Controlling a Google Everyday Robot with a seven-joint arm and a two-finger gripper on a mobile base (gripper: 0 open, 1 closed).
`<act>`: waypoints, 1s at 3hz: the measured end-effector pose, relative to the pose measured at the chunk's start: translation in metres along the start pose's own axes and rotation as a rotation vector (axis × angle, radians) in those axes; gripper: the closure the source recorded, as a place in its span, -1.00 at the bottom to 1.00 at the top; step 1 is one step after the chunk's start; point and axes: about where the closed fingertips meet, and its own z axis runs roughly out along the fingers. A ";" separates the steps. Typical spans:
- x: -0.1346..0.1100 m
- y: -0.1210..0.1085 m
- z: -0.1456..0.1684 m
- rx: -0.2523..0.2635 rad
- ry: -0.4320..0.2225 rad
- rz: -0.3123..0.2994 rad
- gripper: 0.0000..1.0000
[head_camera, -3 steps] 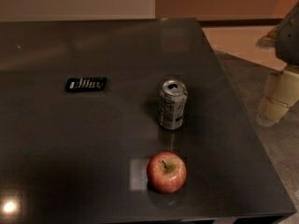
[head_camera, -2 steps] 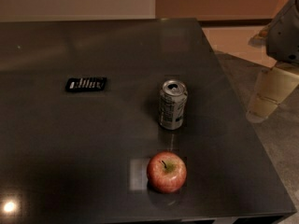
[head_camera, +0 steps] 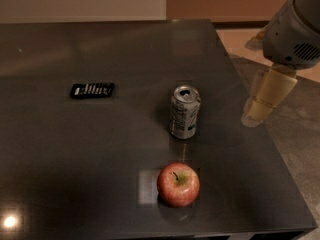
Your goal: Move 7up can near rxbar chocolate
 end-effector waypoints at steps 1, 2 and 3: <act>-0.021 0.005 0.020 -0.034 -0.054 -0.035 -1.00; -0.038 0.005 0.038 -0.054 -0.097 -0.062 -1.00; -0.048 0.004 0.051 -0.071 -0.121 -0.074 -1.00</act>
Offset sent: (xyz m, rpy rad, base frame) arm 0.0208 0.0677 -0.0388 0.1252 0.0174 0.1376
